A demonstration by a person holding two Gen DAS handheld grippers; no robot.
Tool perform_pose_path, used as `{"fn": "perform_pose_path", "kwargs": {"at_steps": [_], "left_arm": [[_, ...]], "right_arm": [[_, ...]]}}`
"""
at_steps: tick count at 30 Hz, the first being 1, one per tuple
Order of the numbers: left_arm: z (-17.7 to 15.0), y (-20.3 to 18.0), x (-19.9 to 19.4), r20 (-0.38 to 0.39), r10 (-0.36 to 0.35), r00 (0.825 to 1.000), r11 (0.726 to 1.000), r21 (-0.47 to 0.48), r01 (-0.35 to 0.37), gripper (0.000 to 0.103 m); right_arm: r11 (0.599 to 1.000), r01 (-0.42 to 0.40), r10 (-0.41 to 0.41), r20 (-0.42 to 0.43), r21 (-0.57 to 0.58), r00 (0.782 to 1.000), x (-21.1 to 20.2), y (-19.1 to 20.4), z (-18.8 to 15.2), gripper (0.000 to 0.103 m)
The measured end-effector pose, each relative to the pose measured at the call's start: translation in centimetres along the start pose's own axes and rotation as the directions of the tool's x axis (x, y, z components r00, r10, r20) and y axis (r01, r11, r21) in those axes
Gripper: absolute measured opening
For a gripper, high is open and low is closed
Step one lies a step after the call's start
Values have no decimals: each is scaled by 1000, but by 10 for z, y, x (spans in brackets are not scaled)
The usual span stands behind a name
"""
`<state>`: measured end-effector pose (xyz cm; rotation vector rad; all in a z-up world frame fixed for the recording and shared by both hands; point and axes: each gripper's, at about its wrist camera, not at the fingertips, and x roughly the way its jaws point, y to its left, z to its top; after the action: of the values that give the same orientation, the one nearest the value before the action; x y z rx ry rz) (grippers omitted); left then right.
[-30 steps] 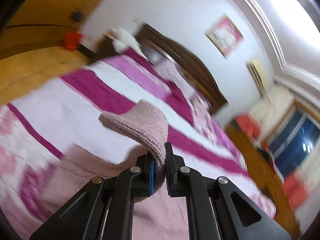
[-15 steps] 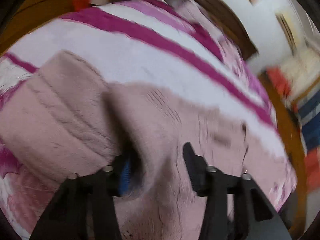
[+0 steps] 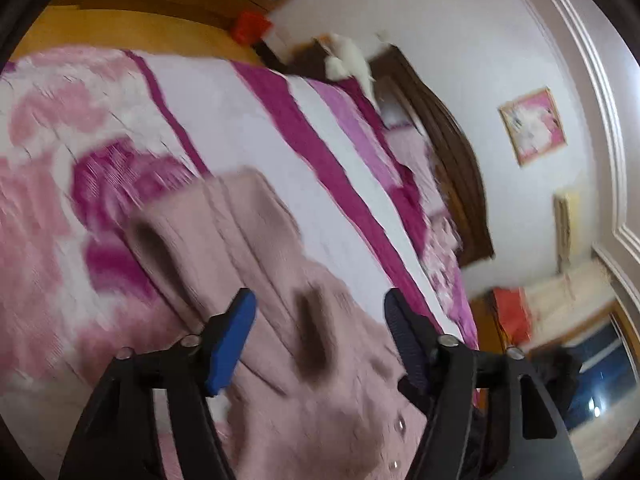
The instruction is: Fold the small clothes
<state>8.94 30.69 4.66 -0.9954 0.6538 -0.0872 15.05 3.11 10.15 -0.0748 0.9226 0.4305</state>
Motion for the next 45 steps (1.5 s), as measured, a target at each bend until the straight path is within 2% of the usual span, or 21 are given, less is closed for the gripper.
{"fn": "perform_pose_path", "kwargs": {"at_steps": [2,3,4,5,7,9,10,11,12,13,15,18,21,24,27,30,31,34,37,41,45], "left_arm": [[8,13,11,-10,26,1000,998,-55,-26,30],[7,24,16,-10,36,999,994,-104,-37,28],[9,37,22,-13,55,998,985,-165,-56,25],[8,51,28,-23,82,996,971,-223,-85,23],[1,70,36,-45,93,995,949,-298,-103,8],[-6,73,37,-57,90,994,945,-311,-103,5],[-8,73,37,-58,84,995,945,-313,-98,5],[-9,74,36,-60,72,996,942,-324,-88,5],[-10,77,35,-61,66,996,940,-332,-83,5],[-7,79,37,-64,63,996,938,-337,-81,5],[-8,77,37,-82,53,995,946,-316,-76,5],[4,66,41,-149,14,989,967,-251,-52,5],[4,44,39,-156,38,987,984,-165,-64,5],[3,10,36,-140,81,987,996,-24,-86,5],[6,-20,36,-136,103,985,988,128,-86,5],[4,-43,40,-127,128,984,963,251,-93,5],[3,-48,42,-134,121,984,962,260,-83,5],[4,-47,45,-177,48,983,985,170,-18,5],[8,-54,48,-179,46,983,983,182,-13,5],[5,-63,53,-161,111,981,971,229,-73,5],[-10,-64,60,-171,176,970,947,299,-119,5]], "right_arm": [[1000,-25,27,-137,17,990,28,23,27,97],[1000,-24,26,-213,16,977,43,38,38,95],[1000,-22,18,-249,-14,968,53,53,44,91],[997,-6,-15,-254,-82,967,61,72,50,90],[959,80,-140,-211,-272,967,75,106,48,90],[897,168,-254,-164,-408,953,93,128,43,90],[885,190,-277,-152,-424,949,99,130,42,87],[884,201,-283,-141,-422,949,104,130,42,80],[894,198,-273,-138,-403,952,106,127,43,52],[906,188,-256,-138,-380,957,106,124,45,11],[935,157,-195,-91,-319,977,93,114,48,8],[948,148,-152,6,-282,988,65,101,51,8],[968,96,-85,58,-230,995,33,80,51,8],[979,58,-36,114,-195,993,2,59,50,8],[987,24,6,186,-156,983,-31,33,43,8],[997,9,12,253,-82,967,-62,-3,29,8],[998,9,7,267,-59,964,-68,-15,24,8],[1000,21,-15,291,-16,957,-83,-50,3,8],[998,60,-52,287,-19,956,-94,-75,-15,8],[993,114,-108,286,-7,952,-109,-114,-42,8],[987,103,-136,301,125,944,-121,-162,-71,8]]}}
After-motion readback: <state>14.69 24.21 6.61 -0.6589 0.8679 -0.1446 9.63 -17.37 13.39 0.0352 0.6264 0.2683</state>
